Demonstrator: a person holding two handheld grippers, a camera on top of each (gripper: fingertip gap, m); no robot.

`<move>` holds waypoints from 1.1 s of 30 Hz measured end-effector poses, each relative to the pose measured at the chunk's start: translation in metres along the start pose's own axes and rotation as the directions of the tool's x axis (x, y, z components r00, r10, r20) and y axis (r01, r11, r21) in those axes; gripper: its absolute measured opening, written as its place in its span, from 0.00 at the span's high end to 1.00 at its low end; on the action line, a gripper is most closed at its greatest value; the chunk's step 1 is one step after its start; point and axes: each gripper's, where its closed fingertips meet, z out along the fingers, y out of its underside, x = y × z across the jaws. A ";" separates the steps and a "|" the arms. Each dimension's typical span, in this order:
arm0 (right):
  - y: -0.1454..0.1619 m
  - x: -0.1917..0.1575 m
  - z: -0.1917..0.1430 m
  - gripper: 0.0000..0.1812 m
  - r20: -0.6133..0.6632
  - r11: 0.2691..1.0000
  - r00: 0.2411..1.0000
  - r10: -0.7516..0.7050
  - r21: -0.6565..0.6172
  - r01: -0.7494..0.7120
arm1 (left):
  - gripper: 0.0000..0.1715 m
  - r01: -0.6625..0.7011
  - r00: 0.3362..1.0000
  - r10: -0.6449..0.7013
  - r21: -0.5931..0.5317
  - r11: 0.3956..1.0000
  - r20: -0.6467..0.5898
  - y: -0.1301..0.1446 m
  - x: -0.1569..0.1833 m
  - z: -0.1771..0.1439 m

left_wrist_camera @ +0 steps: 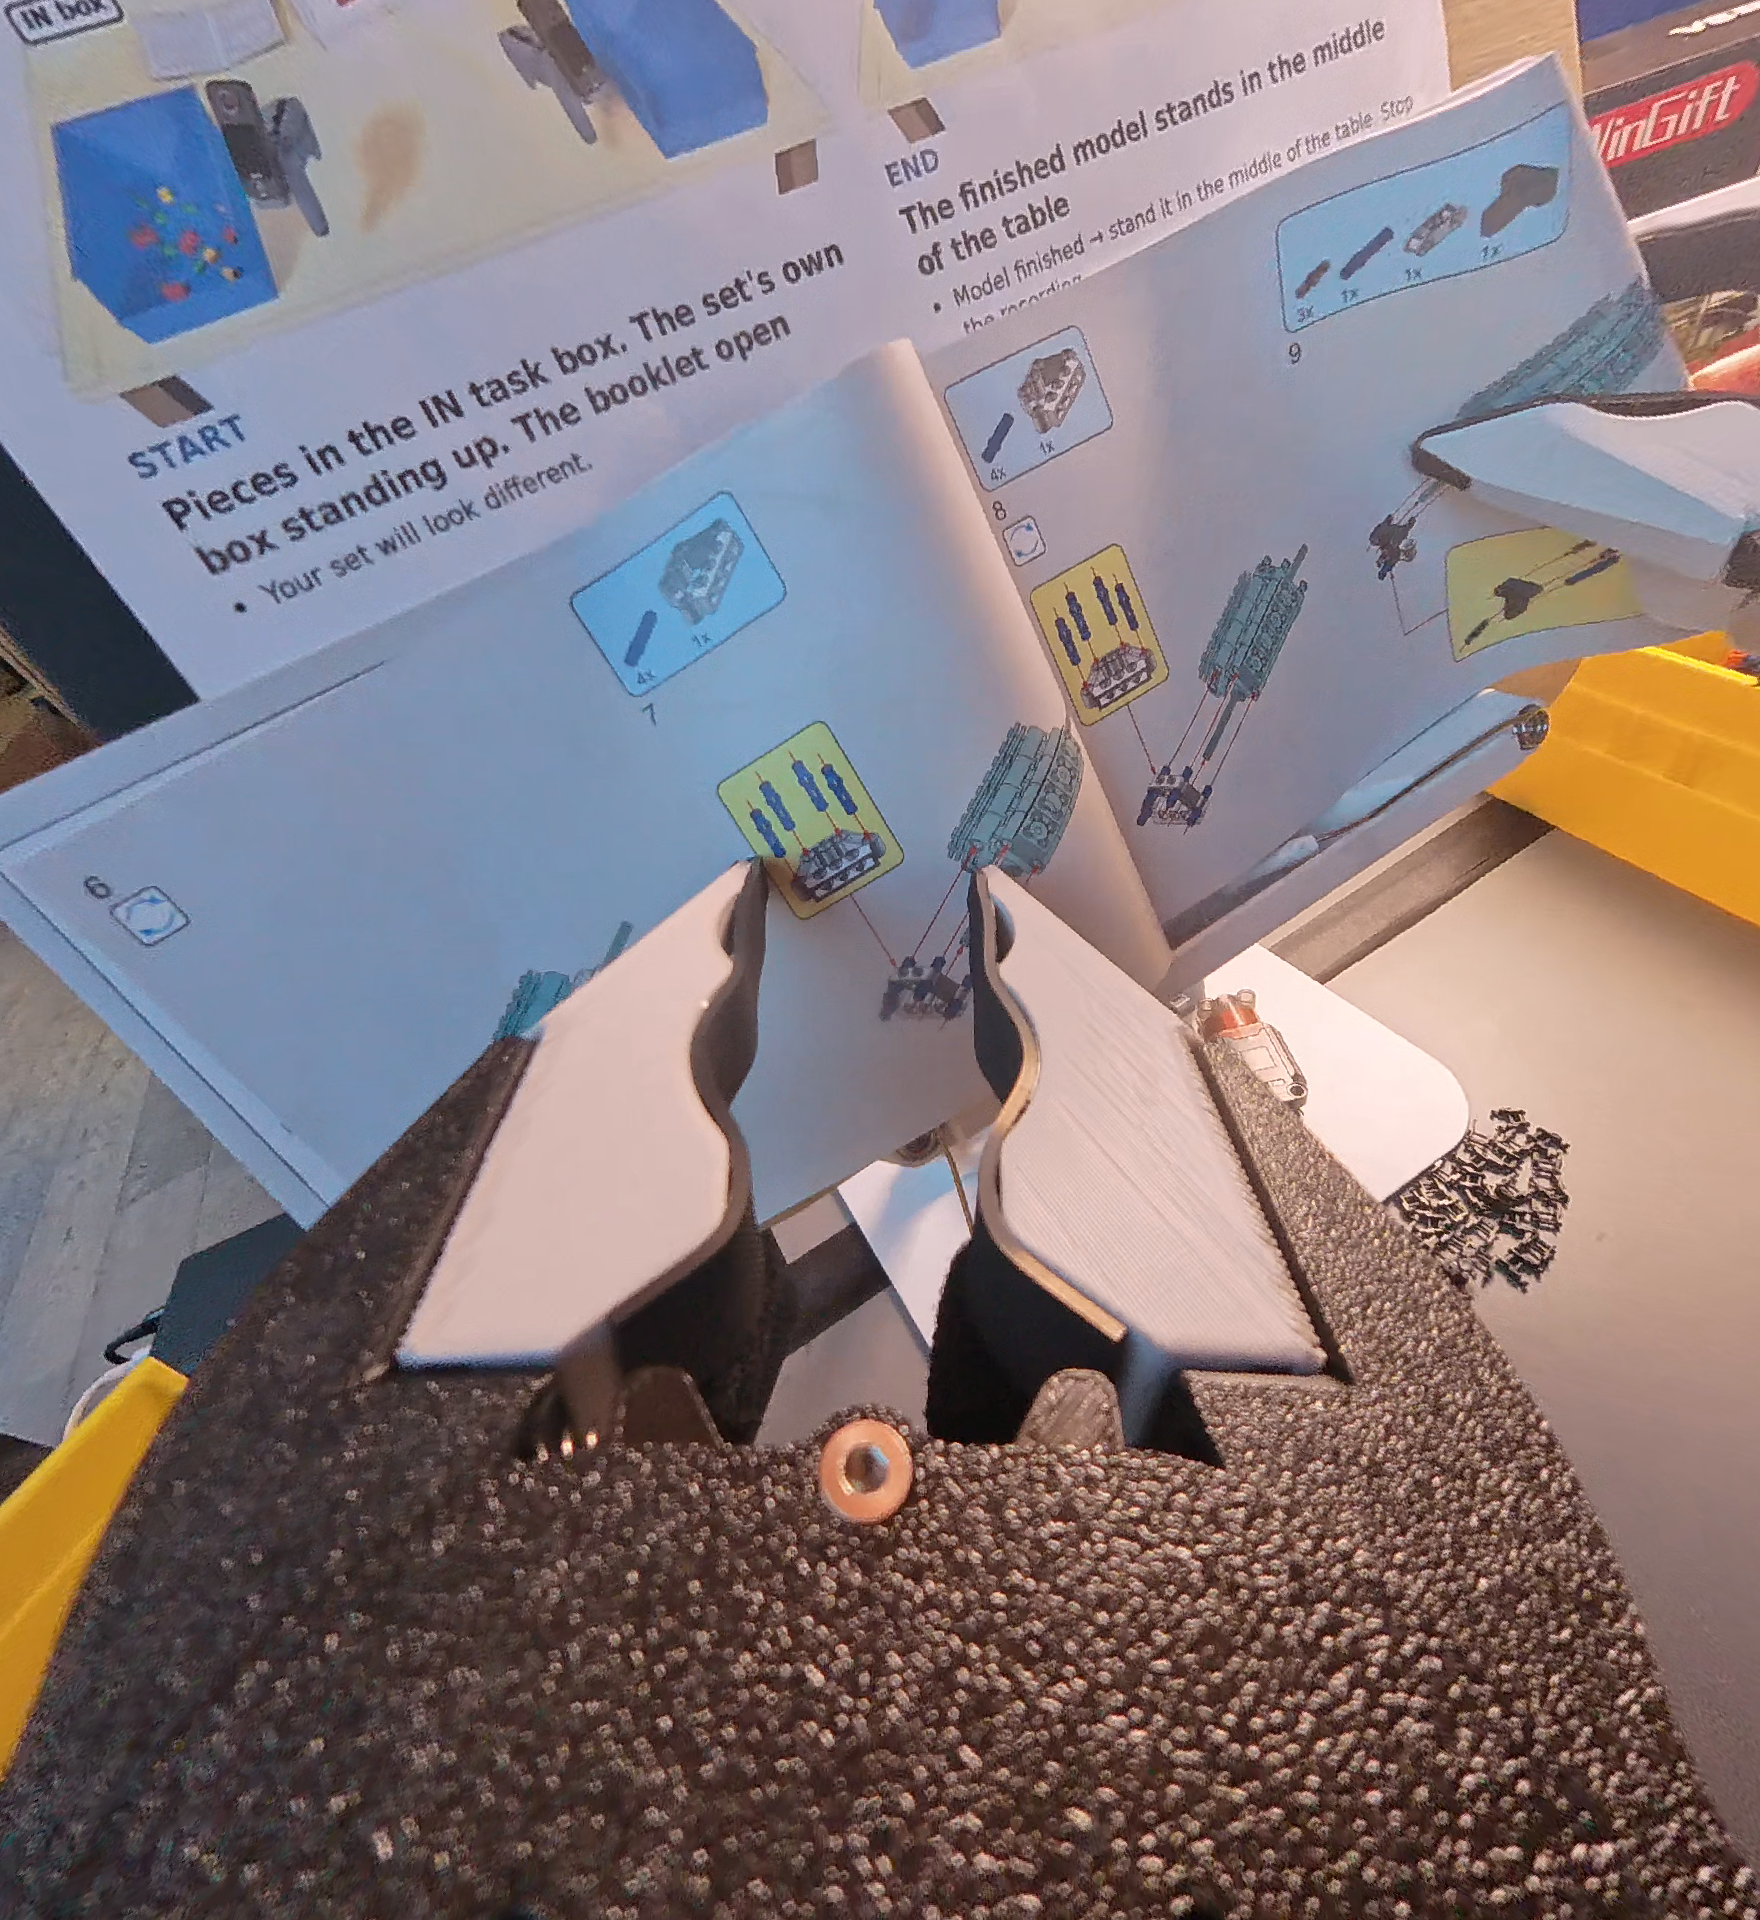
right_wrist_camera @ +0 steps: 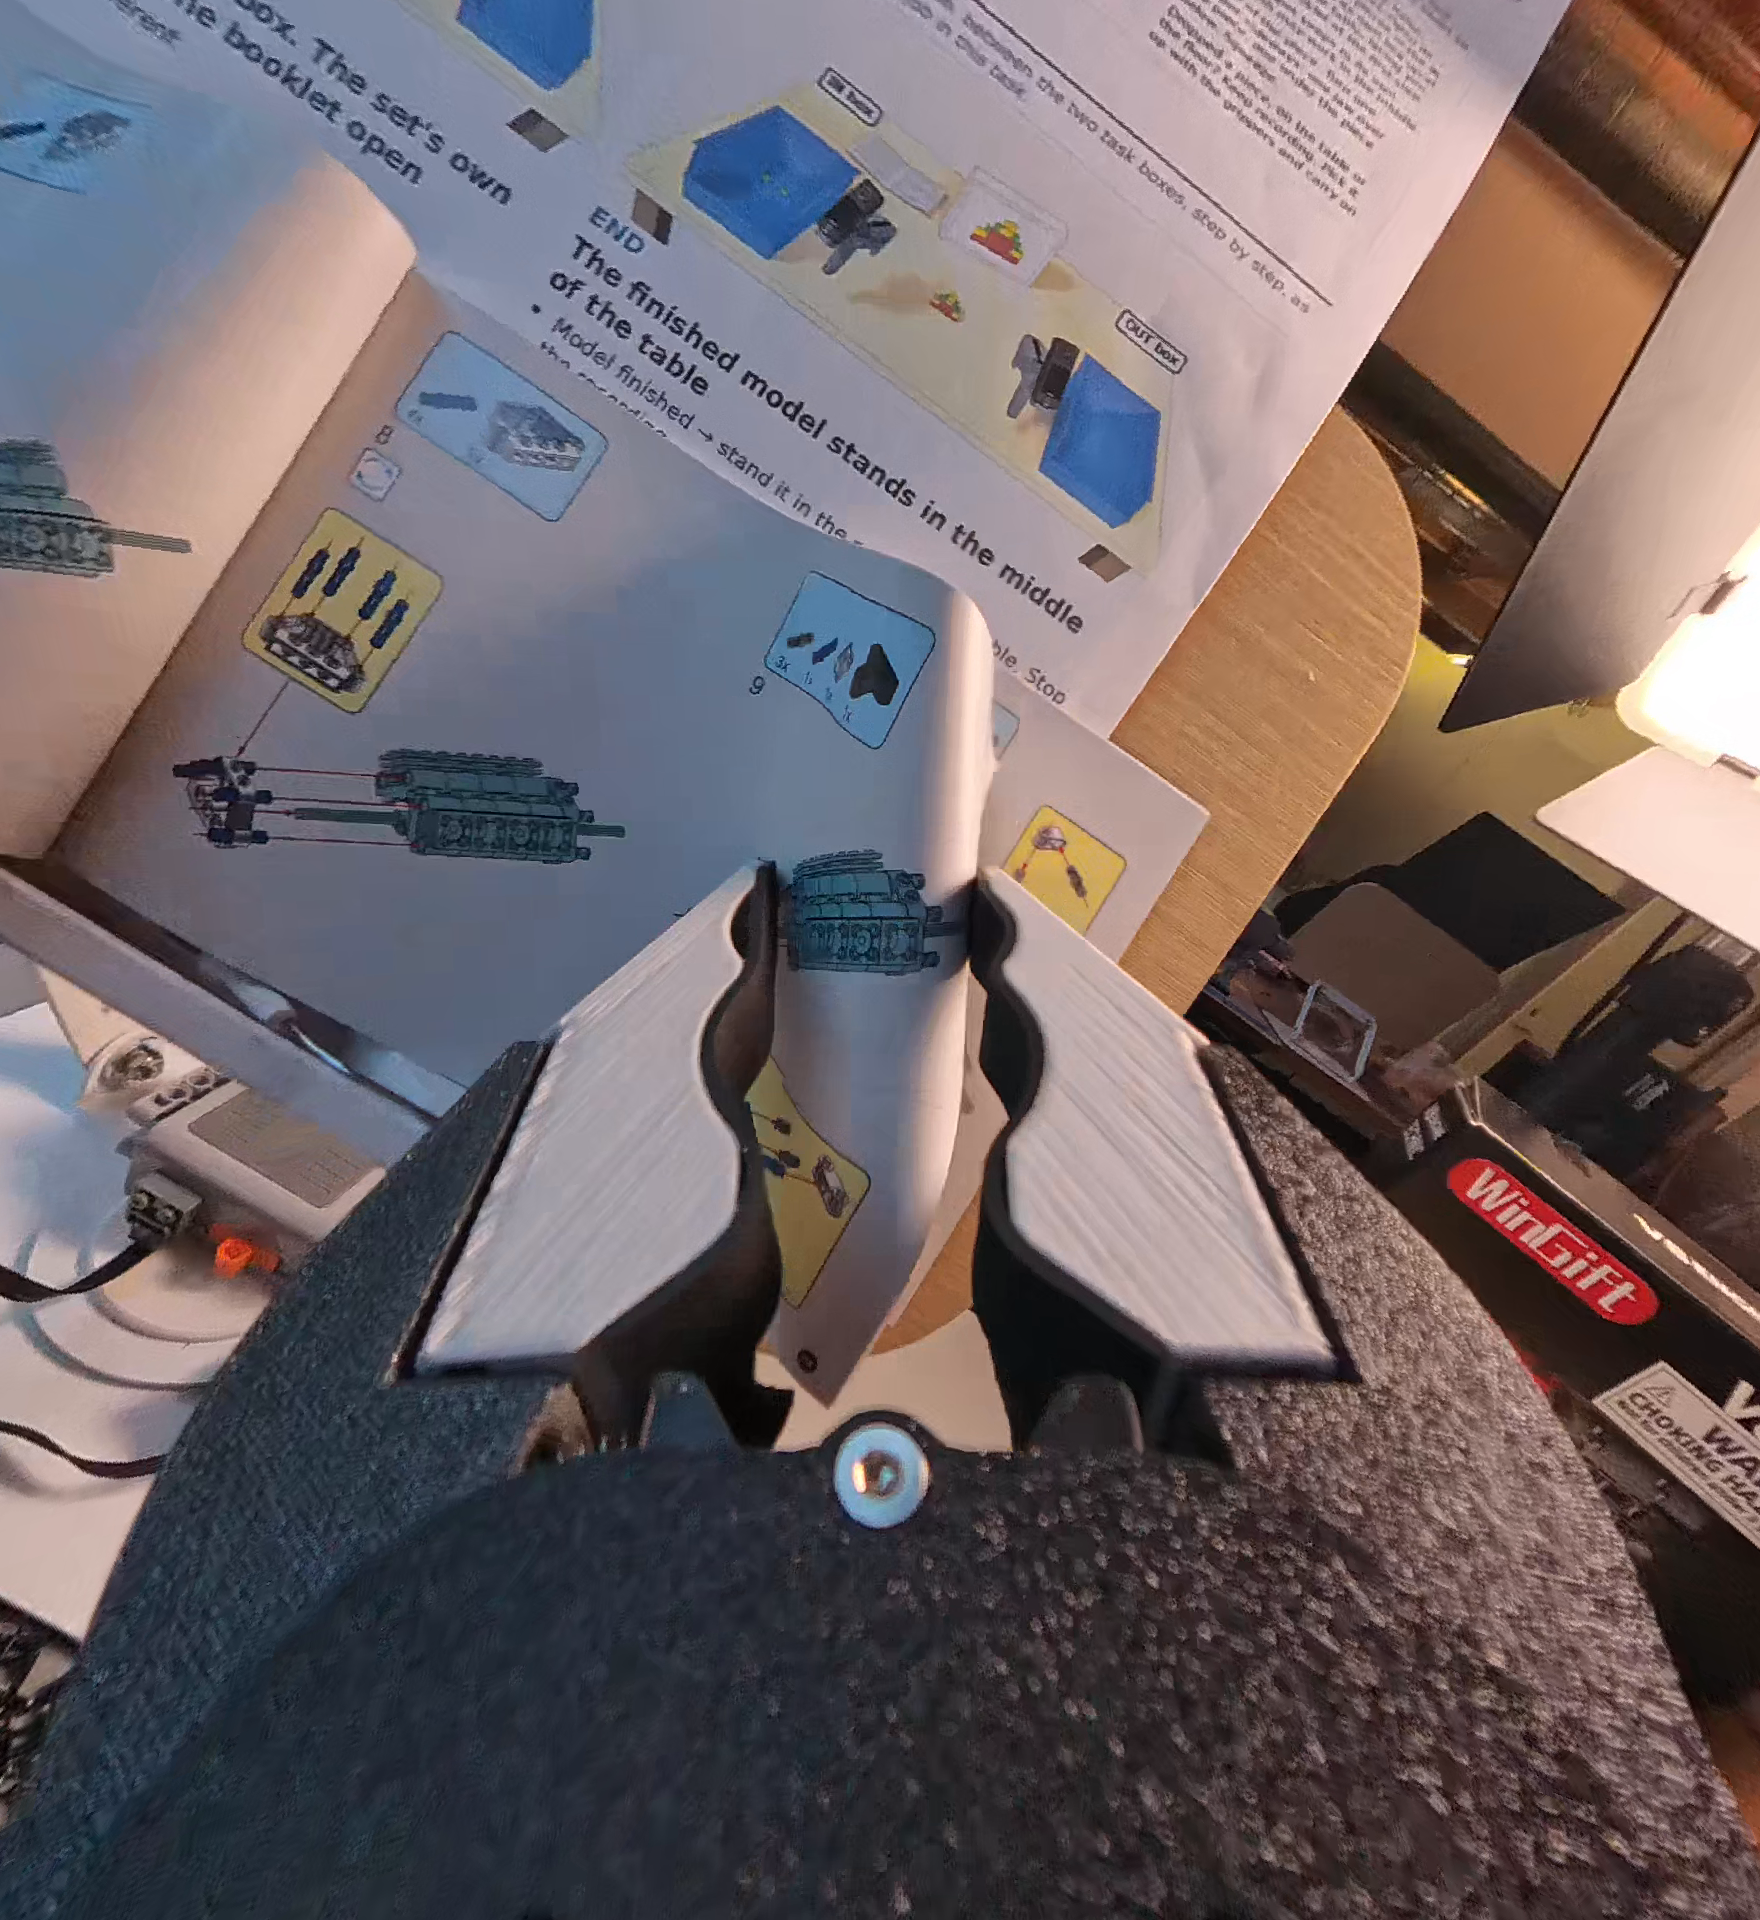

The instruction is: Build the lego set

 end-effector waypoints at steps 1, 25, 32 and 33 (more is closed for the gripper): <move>-0.001 0.000 -0.003 0.81 -0.006 1.000 1.000 -0.005 0.006 0.005 | 0.78 -0.011 1.000 0.011 0.000 1.000 0.003 -0.001 0.000 0.001; 0.009 -0.022 -0.044 0.76 0.132 0.996 0.990 0.049 0.073 -0.059 | 0.78 -0.001 0.996 0.012 0.131 0.991 -0.083 -0.053 0.036 -0.023; 0.002 -0.005 0.001 0.26 0.105 0.997 0.991 0.083 -0.005 -0.083 | 0.78 -0.072 0.994 0.071 -0.015 0.997 -0.085 -0.027 0.049 -0.008; -0.002 -0.003 0.007 0.25 0.108 0.998 0.992 0.061 -0.012 -0.060 | 0.78 -0.100 0.993 0.096 -0.047 0.994 -0.068 -0.020 0.046 -0.005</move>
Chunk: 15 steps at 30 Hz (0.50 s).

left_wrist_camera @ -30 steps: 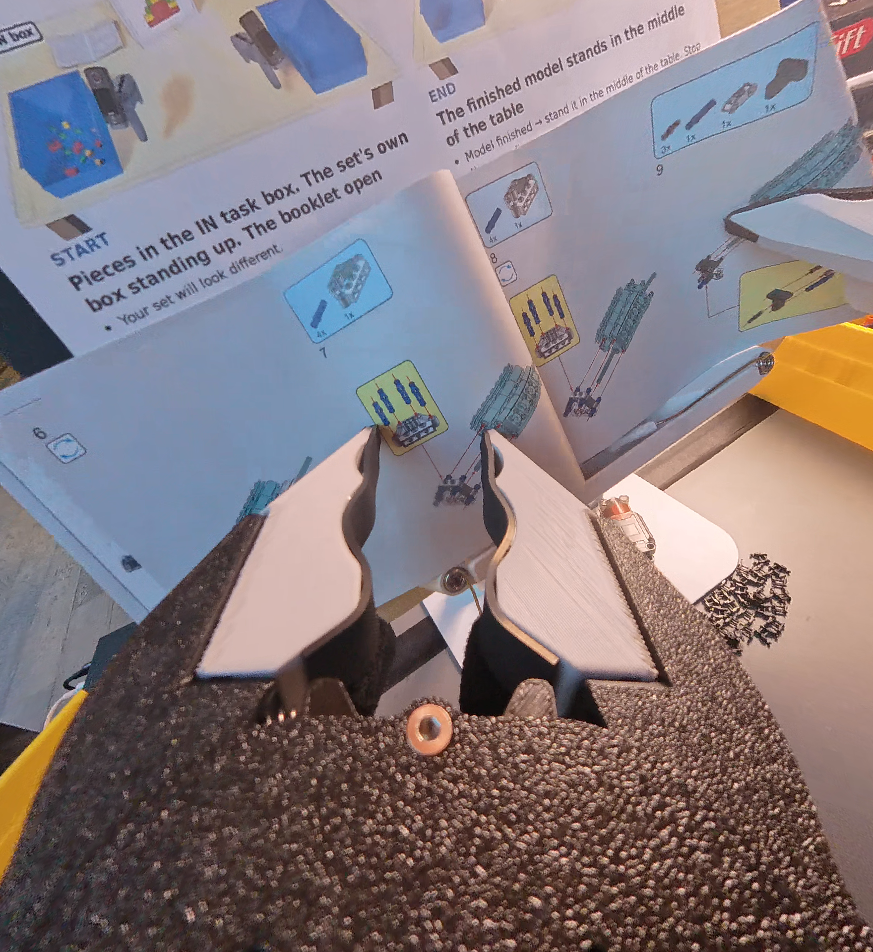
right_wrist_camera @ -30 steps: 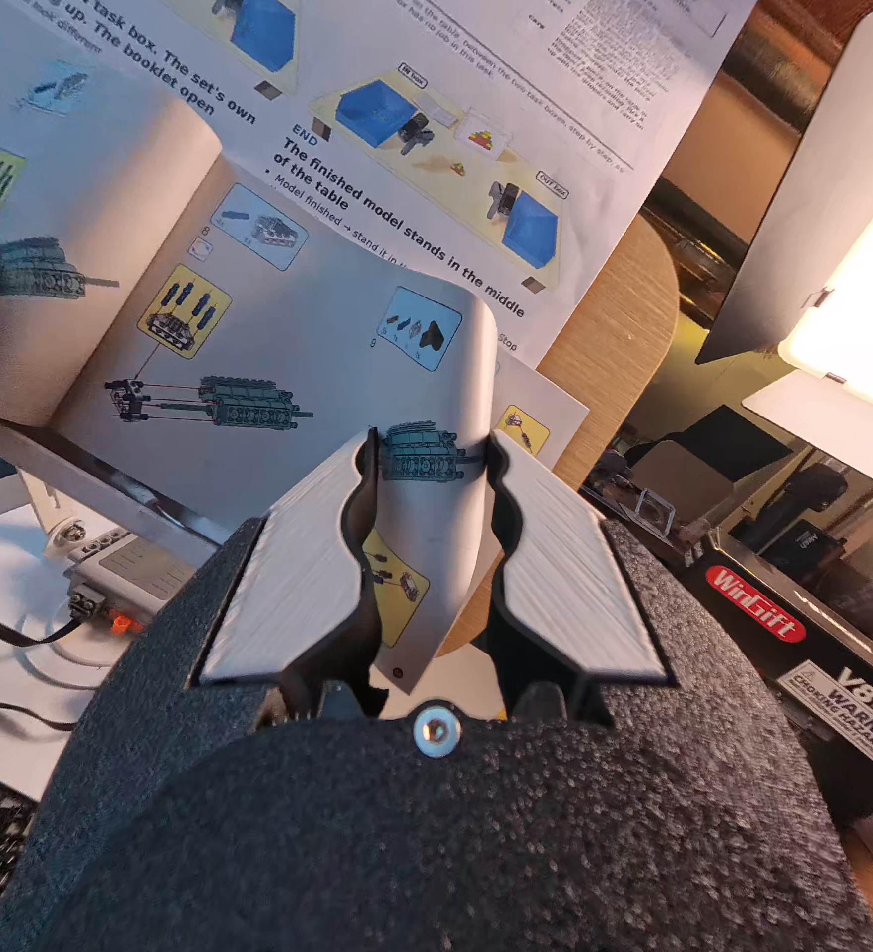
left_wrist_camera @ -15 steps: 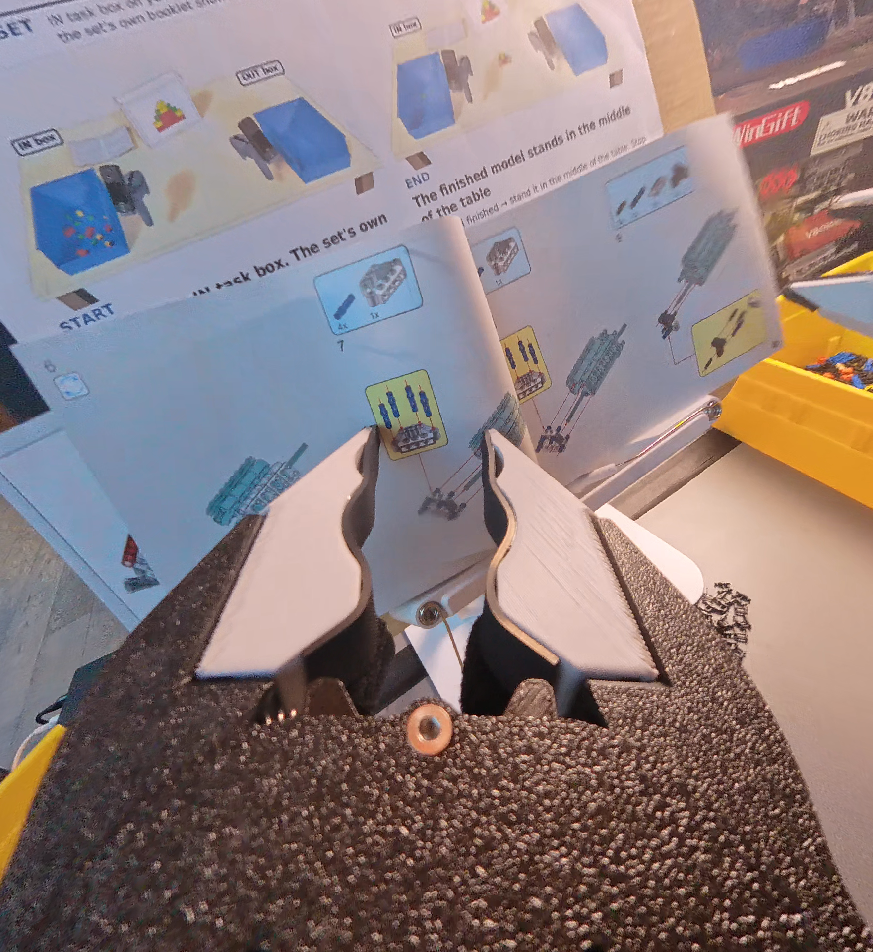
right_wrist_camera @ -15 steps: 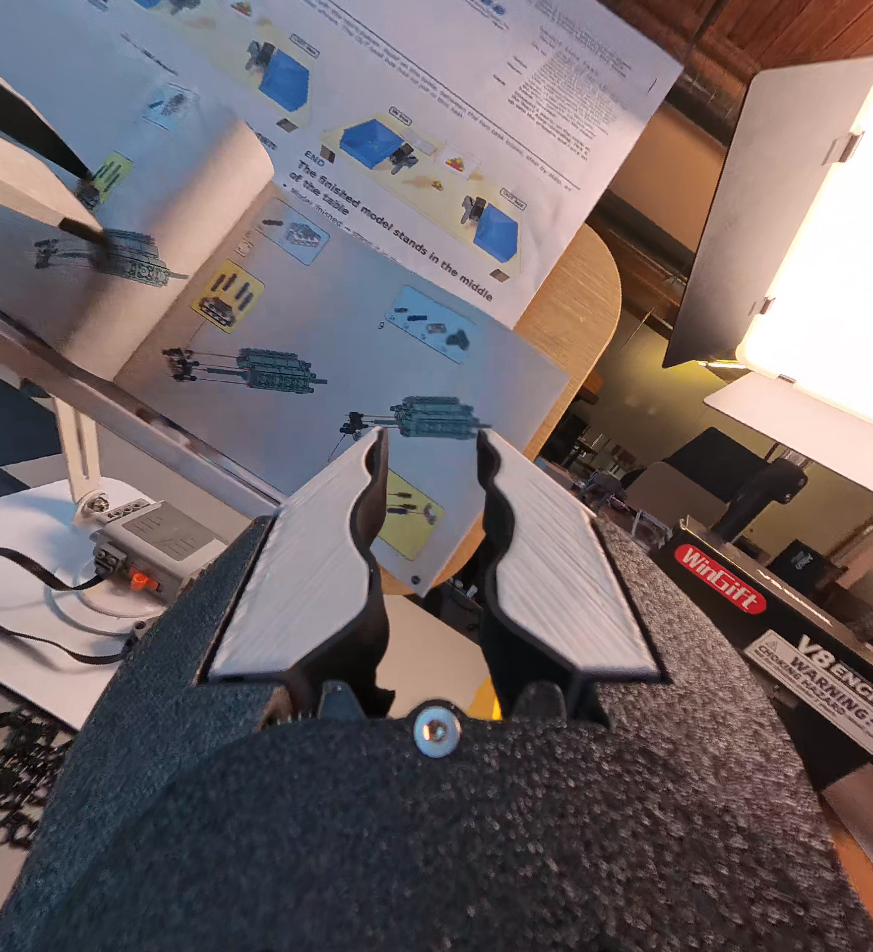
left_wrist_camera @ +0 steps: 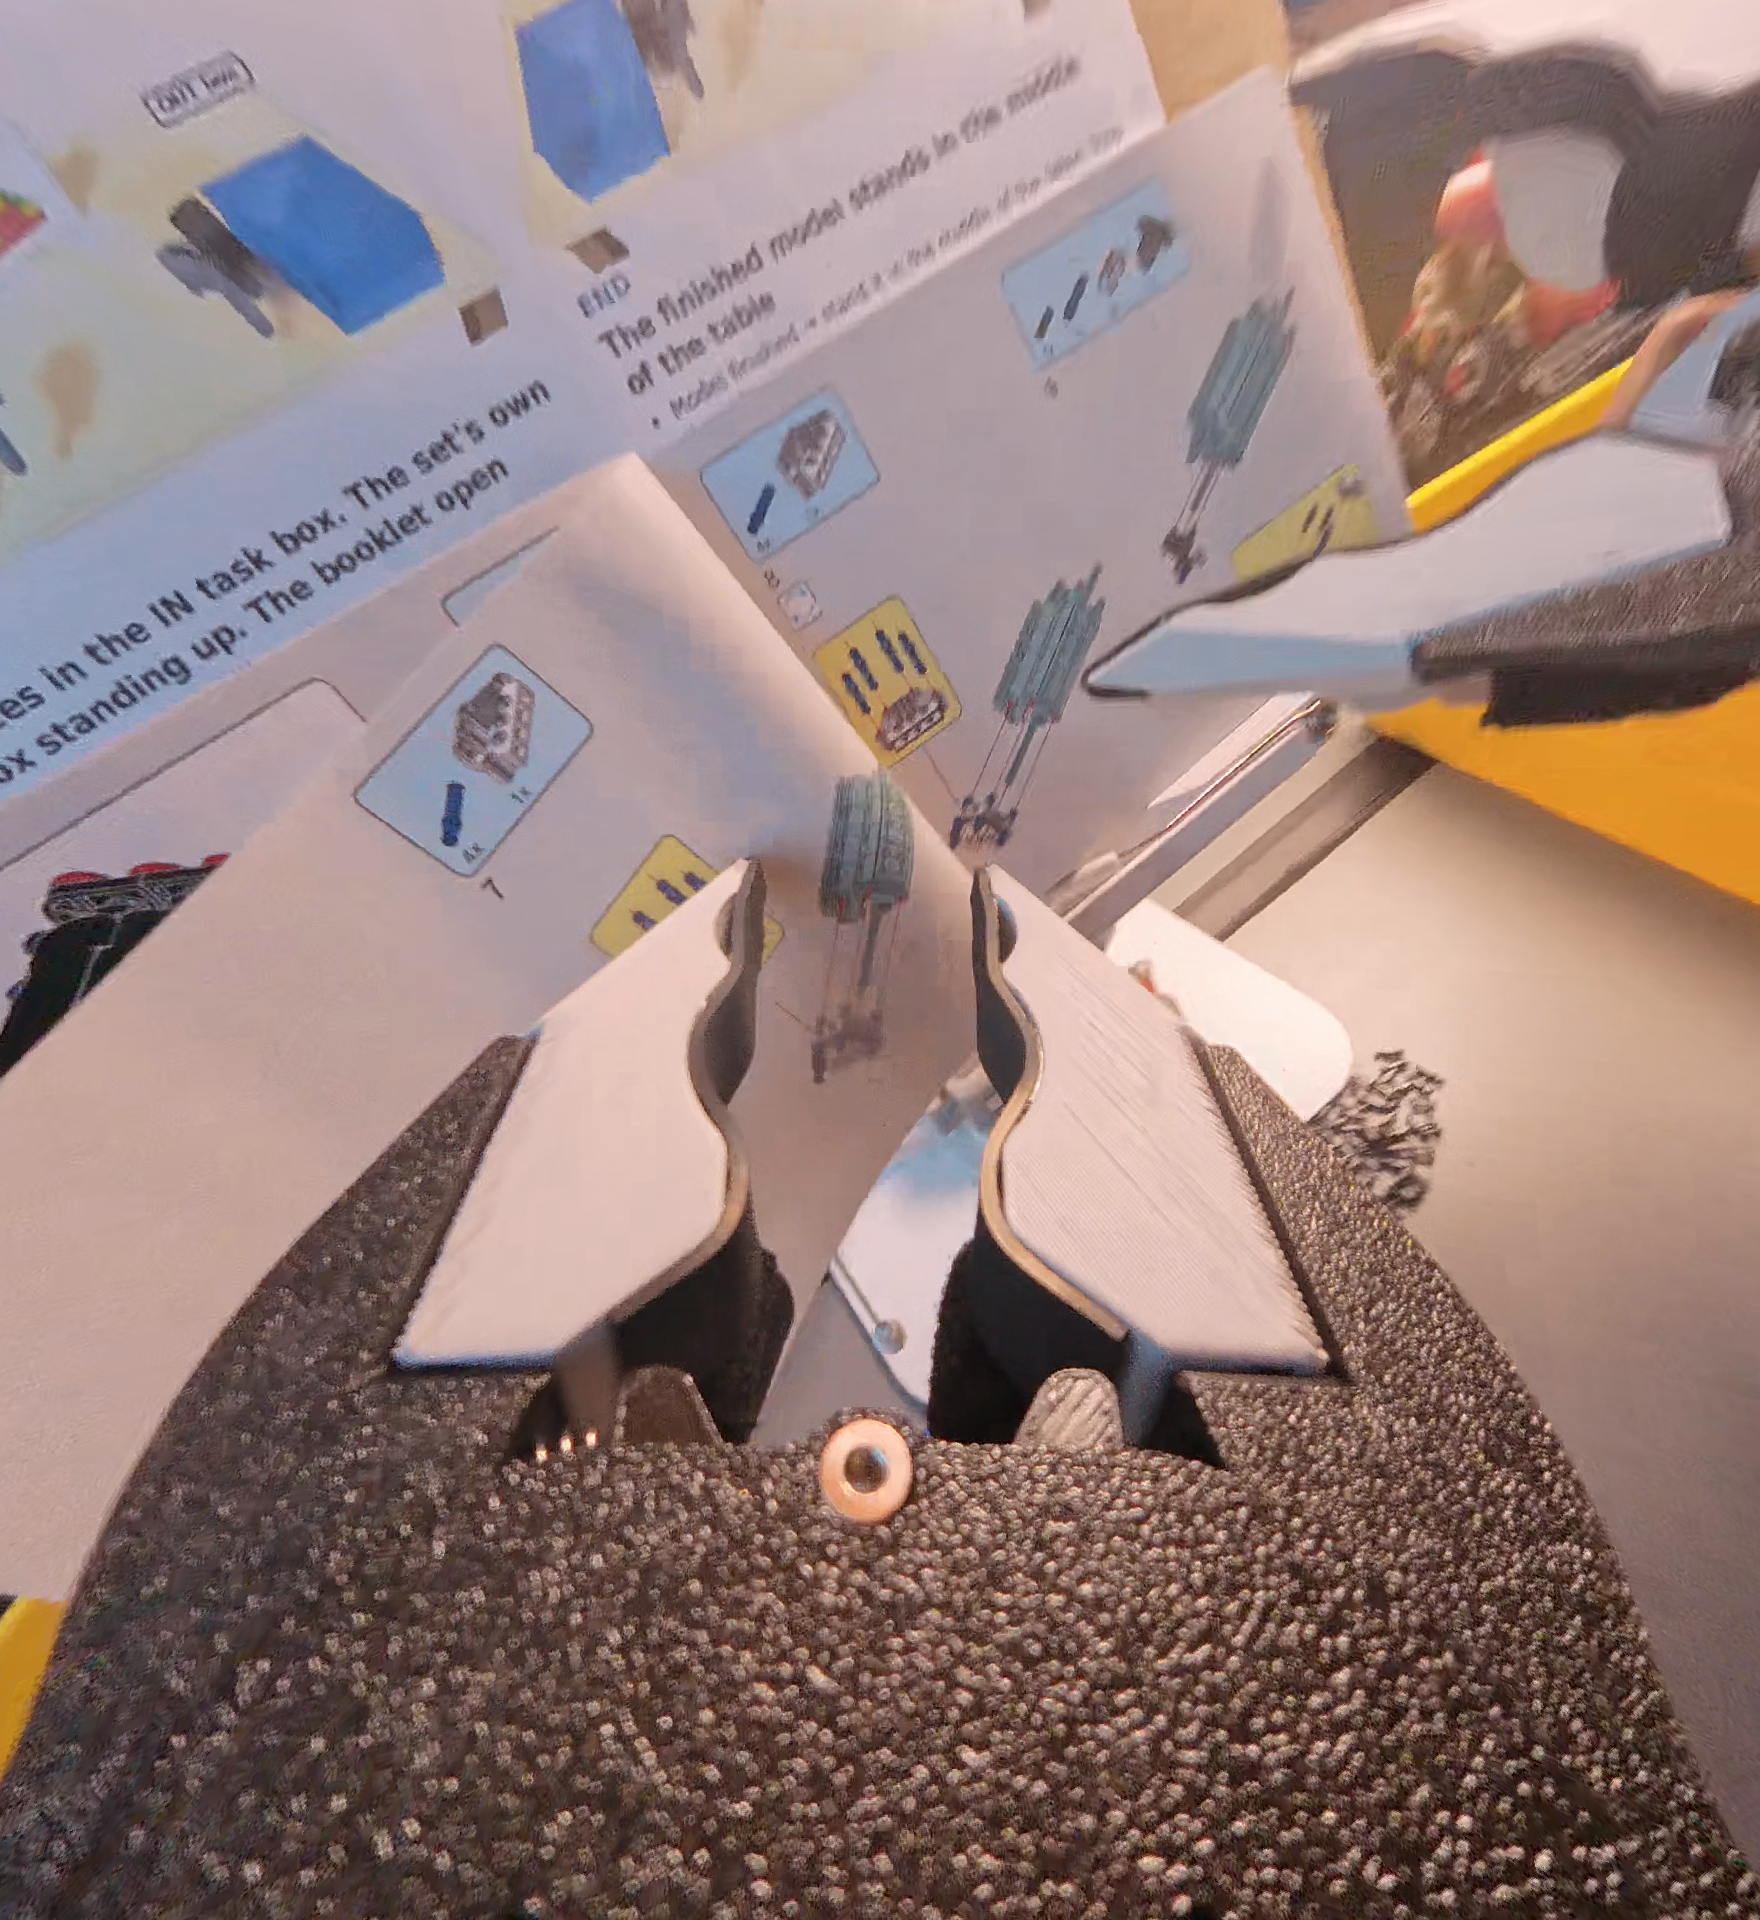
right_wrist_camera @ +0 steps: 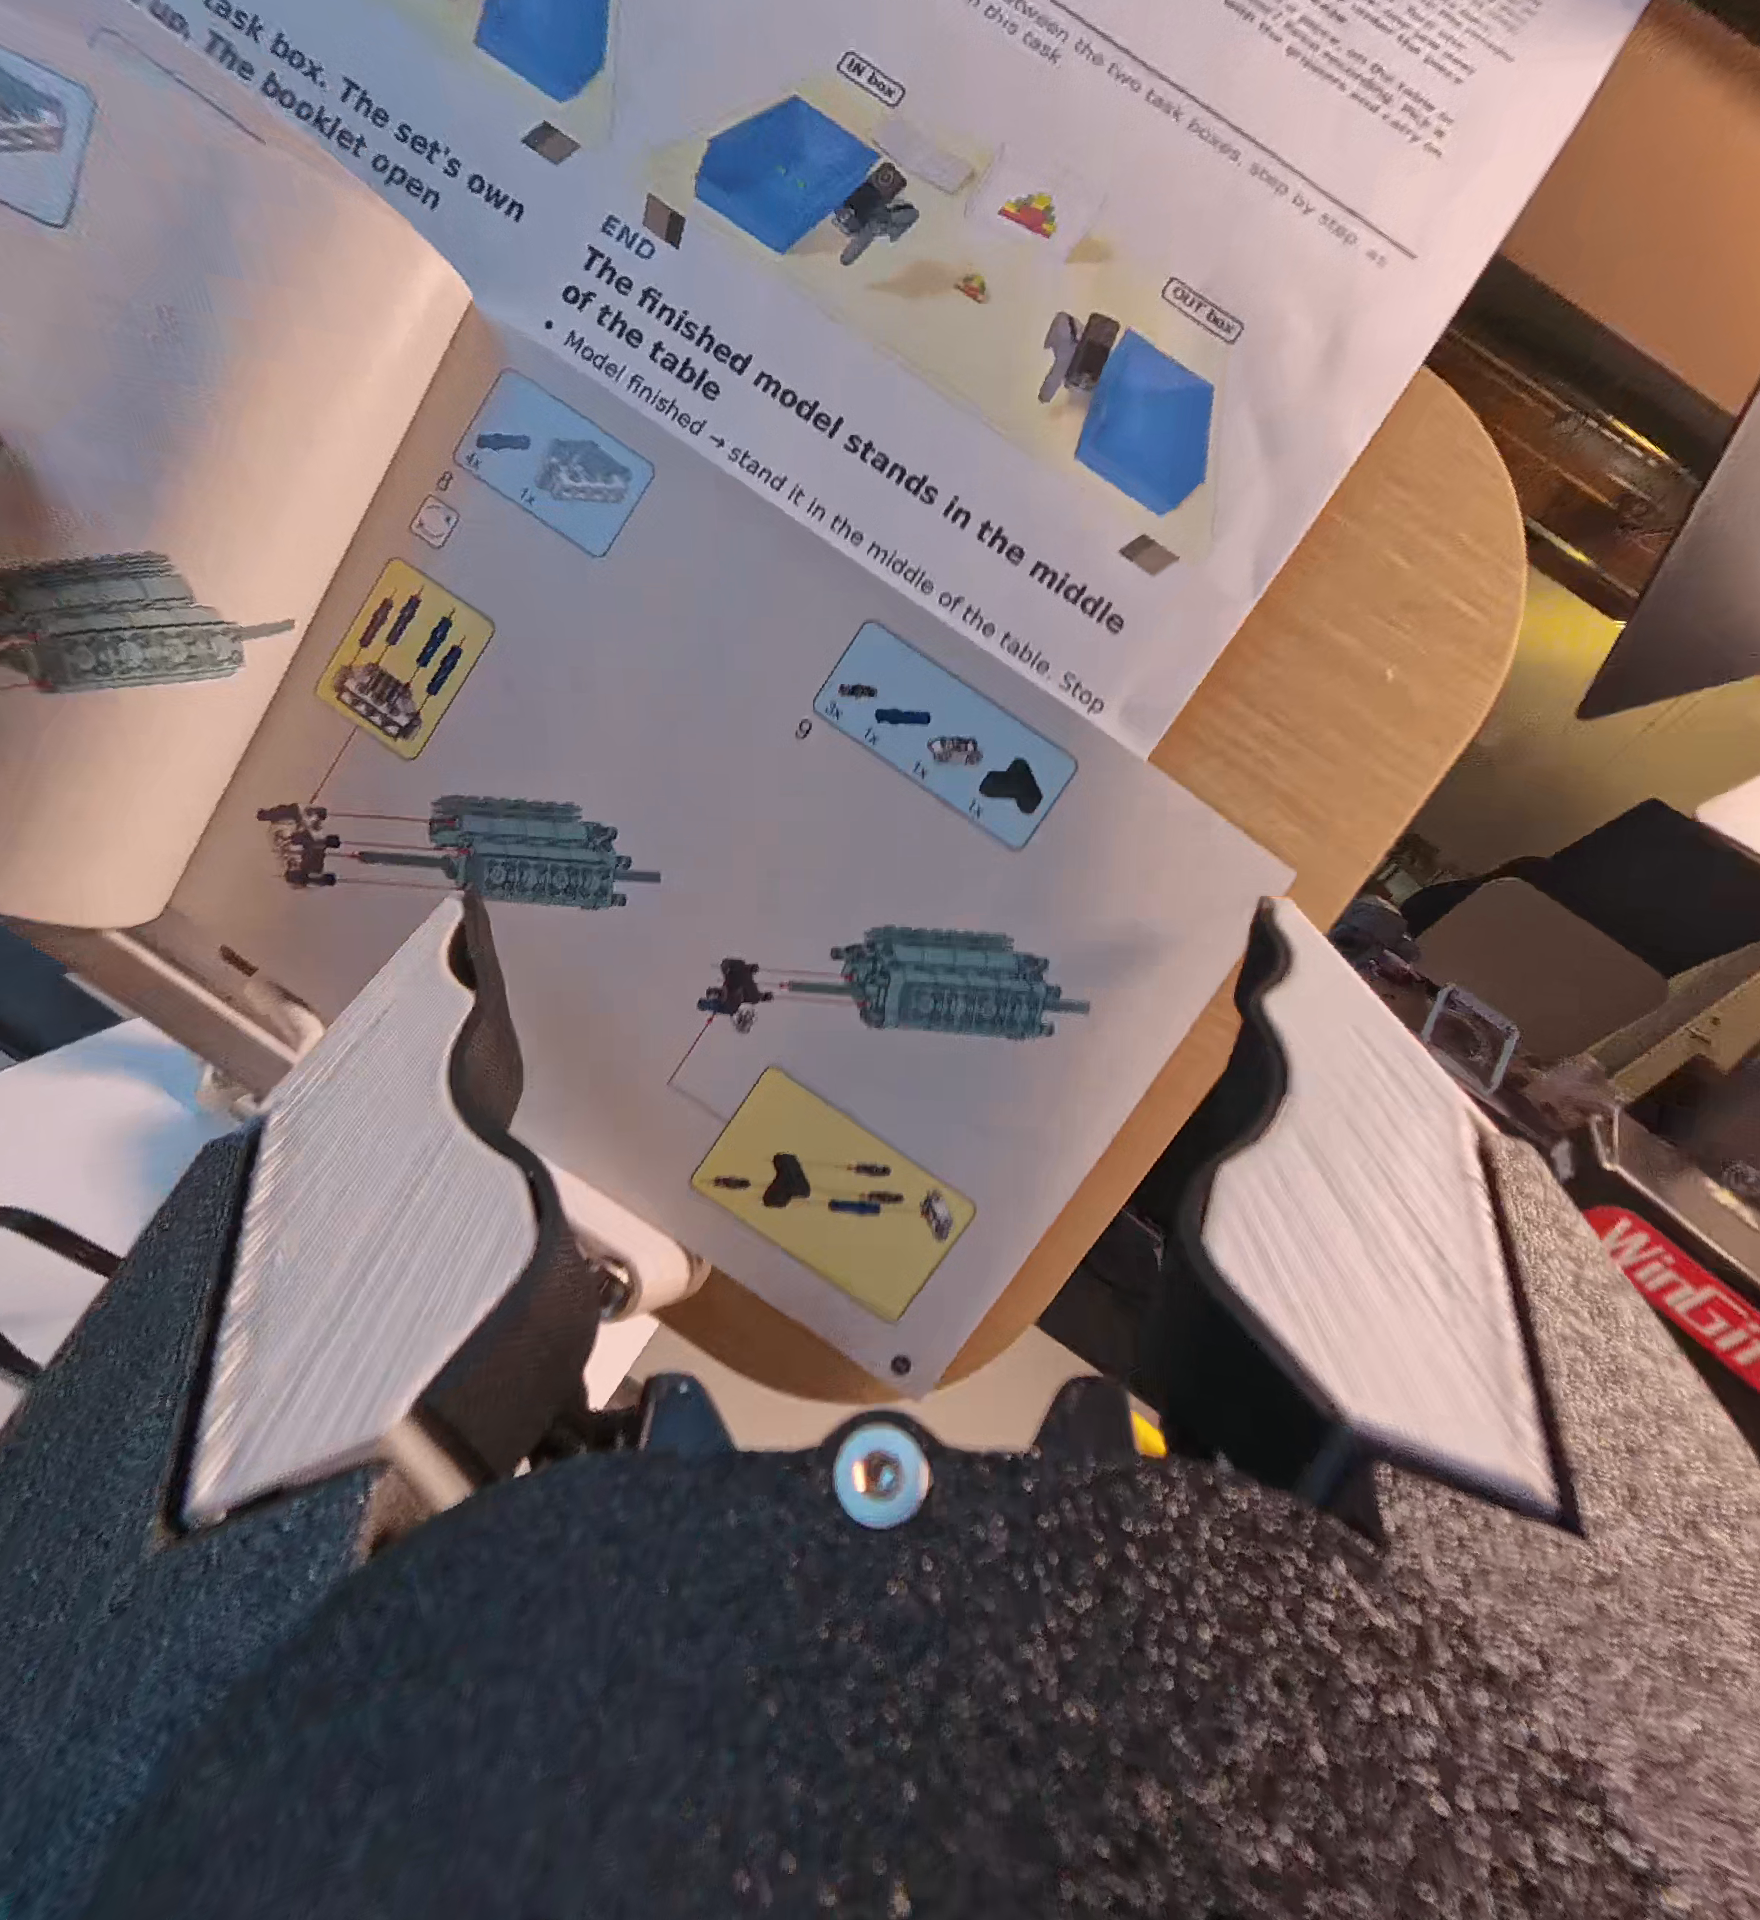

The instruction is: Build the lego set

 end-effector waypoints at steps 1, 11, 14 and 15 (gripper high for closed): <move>-0.001 0.001 0.006 0.25 0.014 1.000 1.000 -0.006 -0.020 0.006 | 0.78 -0.035 0.999 0.036 -0.027 0.999 0.035 0.007 -0.006 0.002; 0.003 -0.009 0.008 0.49 0.000 0.999 1.000 -0.004 -0.052 0.004 | 0.84 -0.181 0.959 0.191 -0.068 0.981 0.210 0.033 -0.064 0.008; 0.003 -0.008 0.003 0.72 0.020 0.999 1.000 0.001 -0.048 0.000 | 0.84 -0.155 0.965 0.162 -0.050 0.987 0.204 0.032 -0.062 0.007; 0.003 -0.008 0.002 0.74 0.032 0.999 0.999 0.010 -0.046 -0.008 | 0.84 -0.147 0.968 0.153 -0.044 0.988 0.200 0.032 -0.062 0.007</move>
